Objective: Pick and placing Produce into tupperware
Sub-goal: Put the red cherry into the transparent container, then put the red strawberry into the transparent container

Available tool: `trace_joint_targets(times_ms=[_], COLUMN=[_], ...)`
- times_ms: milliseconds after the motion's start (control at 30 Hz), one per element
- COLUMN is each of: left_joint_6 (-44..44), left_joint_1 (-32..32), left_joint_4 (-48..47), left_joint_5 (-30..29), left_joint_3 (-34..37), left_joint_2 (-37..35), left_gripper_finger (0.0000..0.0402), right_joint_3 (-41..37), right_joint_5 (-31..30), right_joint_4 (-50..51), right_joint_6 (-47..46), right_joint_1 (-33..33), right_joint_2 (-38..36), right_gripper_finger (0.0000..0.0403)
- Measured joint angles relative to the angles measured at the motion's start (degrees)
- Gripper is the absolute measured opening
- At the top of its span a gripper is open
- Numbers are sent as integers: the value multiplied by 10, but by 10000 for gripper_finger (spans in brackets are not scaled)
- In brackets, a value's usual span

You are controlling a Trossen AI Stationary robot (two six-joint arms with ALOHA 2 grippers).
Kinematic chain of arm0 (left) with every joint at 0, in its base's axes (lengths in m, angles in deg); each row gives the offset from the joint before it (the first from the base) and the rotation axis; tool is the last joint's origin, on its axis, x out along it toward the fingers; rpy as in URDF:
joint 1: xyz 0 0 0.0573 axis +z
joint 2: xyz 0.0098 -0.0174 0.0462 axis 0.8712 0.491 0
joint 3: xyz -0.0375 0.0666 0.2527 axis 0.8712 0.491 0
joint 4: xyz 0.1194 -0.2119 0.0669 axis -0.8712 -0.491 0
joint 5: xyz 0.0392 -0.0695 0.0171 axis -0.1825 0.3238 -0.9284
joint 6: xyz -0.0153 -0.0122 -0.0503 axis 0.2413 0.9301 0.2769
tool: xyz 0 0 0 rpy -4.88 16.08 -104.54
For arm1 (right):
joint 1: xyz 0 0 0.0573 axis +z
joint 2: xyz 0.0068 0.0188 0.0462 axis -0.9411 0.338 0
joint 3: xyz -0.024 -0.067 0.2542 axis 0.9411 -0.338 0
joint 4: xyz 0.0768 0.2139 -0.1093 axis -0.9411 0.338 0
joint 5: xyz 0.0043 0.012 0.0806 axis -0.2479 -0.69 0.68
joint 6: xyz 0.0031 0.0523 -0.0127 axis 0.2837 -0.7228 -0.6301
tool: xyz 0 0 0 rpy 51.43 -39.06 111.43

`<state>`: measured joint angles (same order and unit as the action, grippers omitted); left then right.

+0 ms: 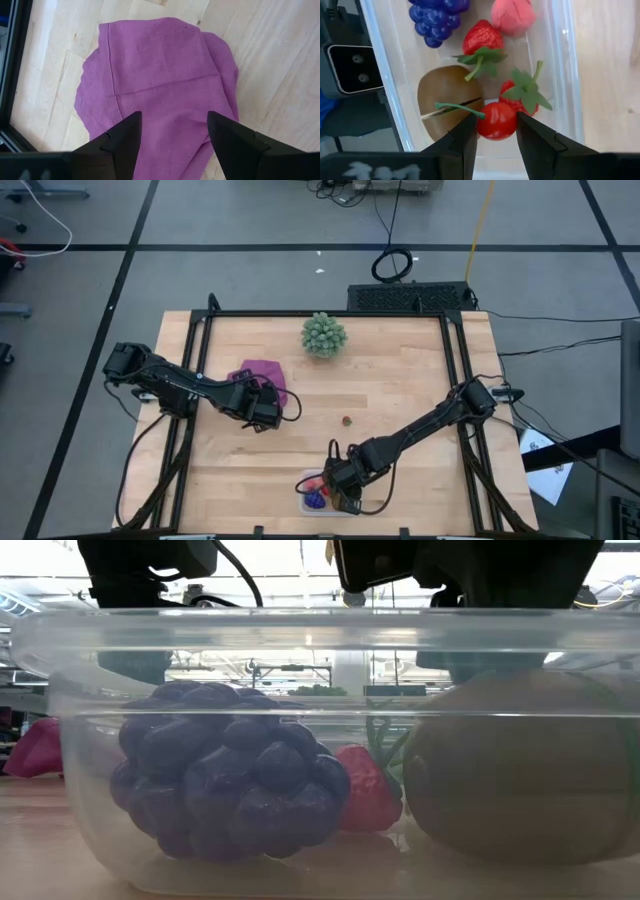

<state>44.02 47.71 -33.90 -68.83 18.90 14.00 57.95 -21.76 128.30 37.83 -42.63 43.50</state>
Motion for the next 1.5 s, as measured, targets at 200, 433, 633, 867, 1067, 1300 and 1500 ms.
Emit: trace_joint_targets(times_ms=[200,433,633,867,1067,1300,1500], left_joint_6=[-2,-2,-2,-2,-1,0,2], left_joint_1=[0,0,0,0,0,0,0], left_joint_4=[1,1,1,1,1,1,1], left_joint_5=[0,0,0,-1,-1,-1,-1], left_joint_3=[0,0,0,0,0,0,0], left_joint_2=[0,0,0,0,0,0,0], left_gripper_finger=[230,230,230,230,230,230,230], right_joint_3=[0,0,0,0,0,0,0], right_joint_5=[2,18,48,48,45,47,48], right_joint_4=[1,-6,-8,-8,-9,-44,-51], right_joint_6=[14,12,-1,22,40,55,58], right_joint_1=[0,-7,-16,-16,-16,-16,-16], right_joint_2=[-1,-1,-1,-1,-1,-1,-2], right_gripper_finger=[118,118,118,118,118,129,151])
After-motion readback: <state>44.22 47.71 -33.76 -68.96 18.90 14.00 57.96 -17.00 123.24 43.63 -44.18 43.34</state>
